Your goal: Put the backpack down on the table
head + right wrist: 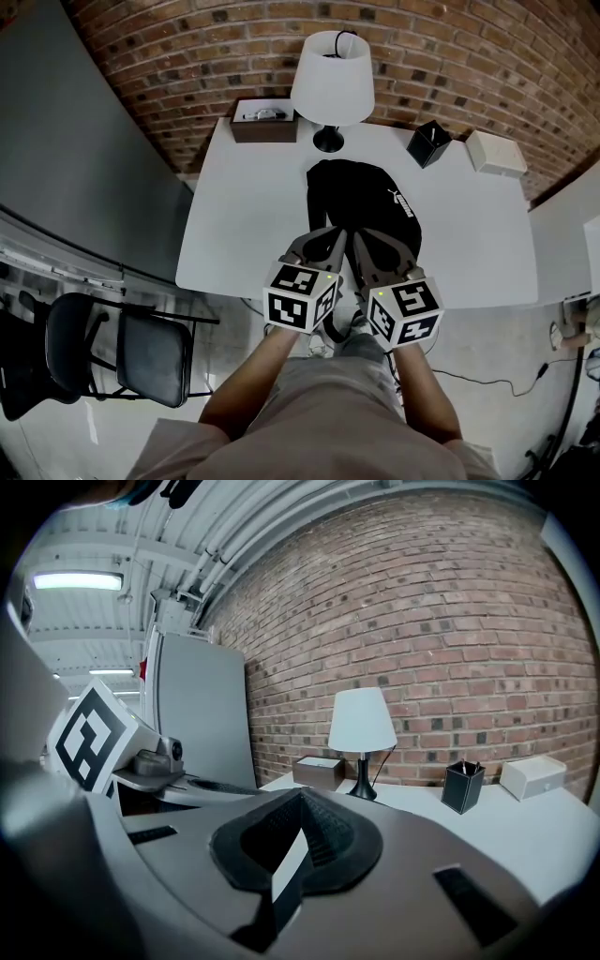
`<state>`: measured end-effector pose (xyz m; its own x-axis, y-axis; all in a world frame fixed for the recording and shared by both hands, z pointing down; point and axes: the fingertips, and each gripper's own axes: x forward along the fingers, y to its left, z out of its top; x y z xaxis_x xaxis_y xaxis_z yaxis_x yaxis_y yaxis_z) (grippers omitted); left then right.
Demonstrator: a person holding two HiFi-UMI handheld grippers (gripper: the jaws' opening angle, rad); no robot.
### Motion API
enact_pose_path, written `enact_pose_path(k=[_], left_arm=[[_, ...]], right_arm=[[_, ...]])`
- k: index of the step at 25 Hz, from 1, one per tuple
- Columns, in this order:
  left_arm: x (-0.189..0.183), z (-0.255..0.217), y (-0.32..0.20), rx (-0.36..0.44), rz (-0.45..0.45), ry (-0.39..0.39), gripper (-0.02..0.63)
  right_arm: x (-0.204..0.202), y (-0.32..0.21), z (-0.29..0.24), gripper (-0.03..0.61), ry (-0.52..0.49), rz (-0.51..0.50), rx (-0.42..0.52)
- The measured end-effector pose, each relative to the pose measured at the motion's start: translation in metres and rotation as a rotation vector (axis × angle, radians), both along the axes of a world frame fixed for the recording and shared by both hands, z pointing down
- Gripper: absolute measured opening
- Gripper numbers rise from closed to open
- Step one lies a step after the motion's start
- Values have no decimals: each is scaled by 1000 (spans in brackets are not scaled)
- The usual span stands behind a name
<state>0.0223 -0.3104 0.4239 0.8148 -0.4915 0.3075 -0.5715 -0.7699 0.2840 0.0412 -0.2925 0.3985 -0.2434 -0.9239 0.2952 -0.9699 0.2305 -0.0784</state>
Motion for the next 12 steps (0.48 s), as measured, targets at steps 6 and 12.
enact_pose_path(k=[6, 12], left_arm=[[0, 1, -1, 8, 2, -11, 5], [8, 1, -1, 9, 7, -21, 5]], right_arm=[[2, -1, 2, 0, 0, 0, 4], [10, 1, 3, 0, 1, 4, -1]])
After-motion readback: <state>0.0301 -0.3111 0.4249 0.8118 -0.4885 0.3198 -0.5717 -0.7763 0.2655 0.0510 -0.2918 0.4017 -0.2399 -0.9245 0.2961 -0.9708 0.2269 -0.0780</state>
